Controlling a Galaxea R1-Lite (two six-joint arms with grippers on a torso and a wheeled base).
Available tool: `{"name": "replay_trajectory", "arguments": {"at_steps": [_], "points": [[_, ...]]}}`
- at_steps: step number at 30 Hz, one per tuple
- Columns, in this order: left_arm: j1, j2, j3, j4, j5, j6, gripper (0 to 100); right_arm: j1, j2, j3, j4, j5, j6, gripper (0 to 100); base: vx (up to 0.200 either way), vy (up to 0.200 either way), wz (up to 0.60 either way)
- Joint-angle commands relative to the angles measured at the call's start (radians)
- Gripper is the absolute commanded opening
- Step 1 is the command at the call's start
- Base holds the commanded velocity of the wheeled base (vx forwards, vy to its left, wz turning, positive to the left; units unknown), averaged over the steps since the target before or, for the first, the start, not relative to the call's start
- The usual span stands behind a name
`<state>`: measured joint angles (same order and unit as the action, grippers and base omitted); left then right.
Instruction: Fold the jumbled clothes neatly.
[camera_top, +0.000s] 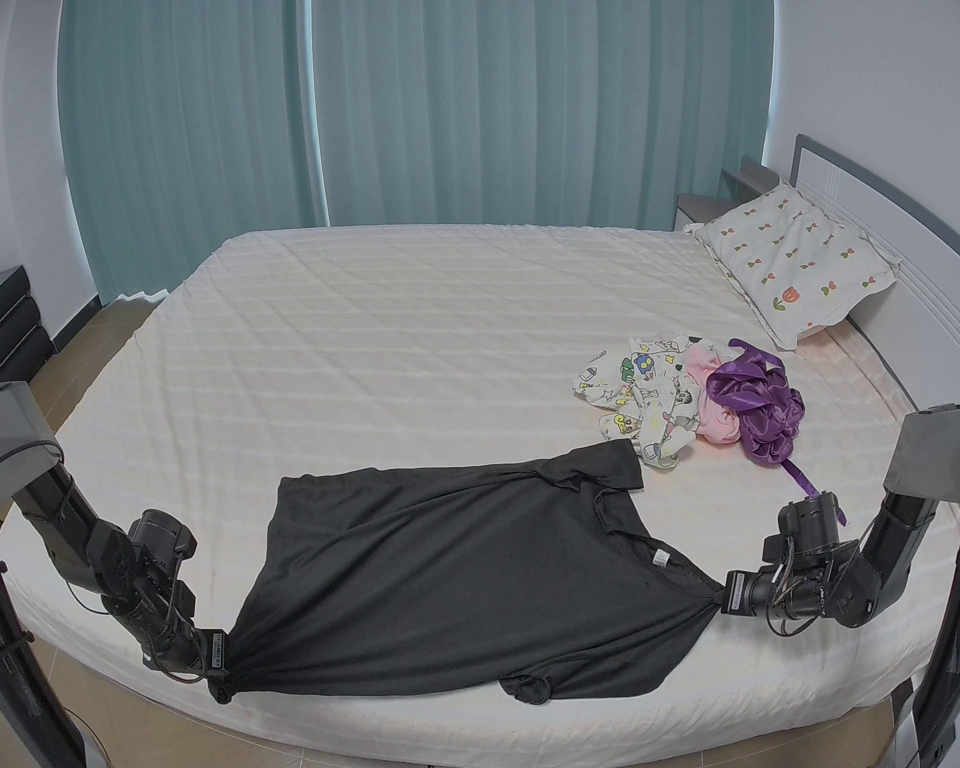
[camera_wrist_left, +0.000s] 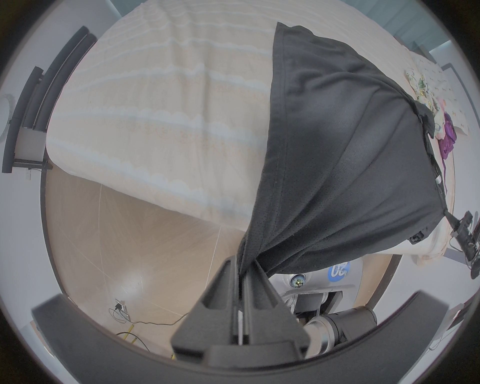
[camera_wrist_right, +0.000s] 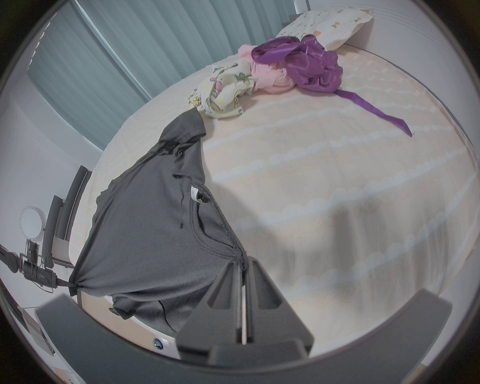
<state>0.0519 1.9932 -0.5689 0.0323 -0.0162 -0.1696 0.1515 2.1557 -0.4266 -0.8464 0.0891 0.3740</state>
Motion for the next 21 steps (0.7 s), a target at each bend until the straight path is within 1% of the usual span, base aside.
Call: {"name": "replay_trajectory", "arguments": {"at_steps": [1,4,5,9,10,11,16,17,19,21], "points": [[0.0,0.012,0.009,-0.002,-0.001,0.005,0,-0.021,-0.034,-0.006,0.013,0.012,-0.006,0,0.0,0.0,0.0],[0.0,0.013,0.014,0.001,0.001,0.007,0,-0.013,-0.019,-0.003,0.02,0.018,-0.006,0,0.0,0.0,0.0],[0.0,0.015,0.017,0.001,0.001,0.009,100,-0.012,-0.007,-0.003,0.02,0.02,-0.006,0,0.0,0.0,0.0],[0.0,0.022,0.011,0.001,0.001,0.007,100,0.01,0.039,-0.003,0.018,0.021,-0.006,0,0.0,0.0,0.0],[0.0,0.022,0.011,0.001,0.001,0.007,100,0.01,0.039,-0.003,0.018,0.021,-0.006,100,0.0,0.0,0.0],[0.005,0.022,0.001,0.0,0.001,0.004,100,0.025,0.067,-0.011,0.003,0.015,-0.001,100,0.0,0.0,0.0],[0.023,0.006,-0.043,-0.008,-0.01,-0.005,100,0.02,0.05,-0.035,-0.007,0.017,0.011,100,0.0,0.0,0.0],[0.039,-0.004,-0.088,-0.006,-0.039,-0.015,100,0.017,0.024,-0.057,-0.014,0.02,0.028,100,0.0,0.0,0.0],[0.043,-0.01,-0.134,-0.005,-0.074,-0.048,100,0.017,0.001,-0.075,-0.016,0.018,0.066,100,0.0,0.0,0.0],[0.042,-0.011,-0.198,-0.005,-0.11,-0.107,100,0.019,-0.027,-0.109,-0.013,0.014,0.121,100,0.0,0.0,0.0]]}}
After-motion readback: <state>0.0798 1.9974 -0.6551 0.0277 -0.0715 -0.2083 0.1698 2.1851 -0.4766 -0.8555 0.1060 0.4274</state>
